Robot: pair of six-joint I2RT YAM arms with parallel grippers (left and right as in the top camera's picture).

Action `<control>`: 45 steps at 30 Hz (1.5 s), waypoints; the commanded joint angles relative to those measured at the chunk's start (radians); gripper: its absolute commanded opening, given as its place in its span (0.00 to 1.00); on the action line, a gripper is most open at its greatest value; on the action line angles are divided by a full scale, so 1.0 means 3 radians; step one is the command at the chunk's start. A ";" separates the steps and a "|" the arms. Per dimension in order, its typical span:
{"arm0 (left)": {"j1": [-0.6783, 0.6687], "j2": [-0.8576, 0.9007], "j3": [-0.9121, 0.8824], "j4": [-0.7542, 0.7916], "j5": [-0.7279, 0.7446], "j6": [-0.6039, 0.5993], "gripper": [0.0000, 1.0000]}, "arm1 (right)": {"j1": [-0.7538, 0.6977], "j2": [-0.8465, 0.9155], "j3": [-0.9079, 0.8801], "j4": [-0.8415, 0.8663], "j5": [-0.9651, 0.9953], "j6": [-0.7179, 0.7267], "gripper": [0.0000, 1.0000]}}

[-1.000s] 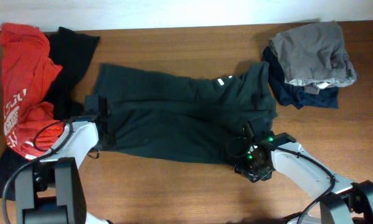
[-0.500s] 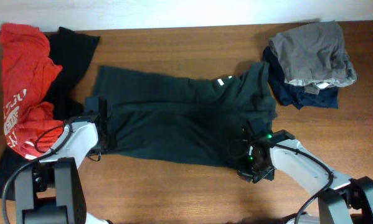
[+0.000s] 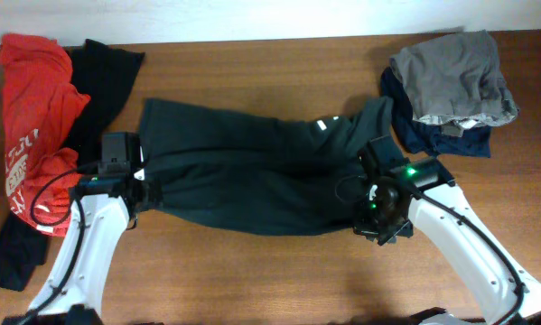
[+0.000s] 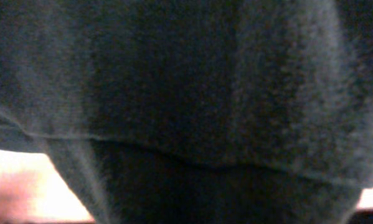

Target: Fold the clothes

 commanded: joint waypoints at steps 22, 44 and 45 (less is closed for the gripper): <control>0.0023 -0.0507 0.0084 0.0537 0.0023 -0.0039 0.01 | 0.0024 -0.0312 0.0364 -0.0094 0.0376 -0.0017 0.04; 0.0020 0.0435 0.0084 0.1737 0.0088 -0.0038 0.01 | -0.0587 0.0088 0.0365 0.0996 0.0169 -0.0777 0.04; 0.0020 0.0462 0.0084 0.1761 0.0086 -0.0037 0.01 | -0.0587 0.0155 0.0365 0.1025 0.0158 -0.0777 0.04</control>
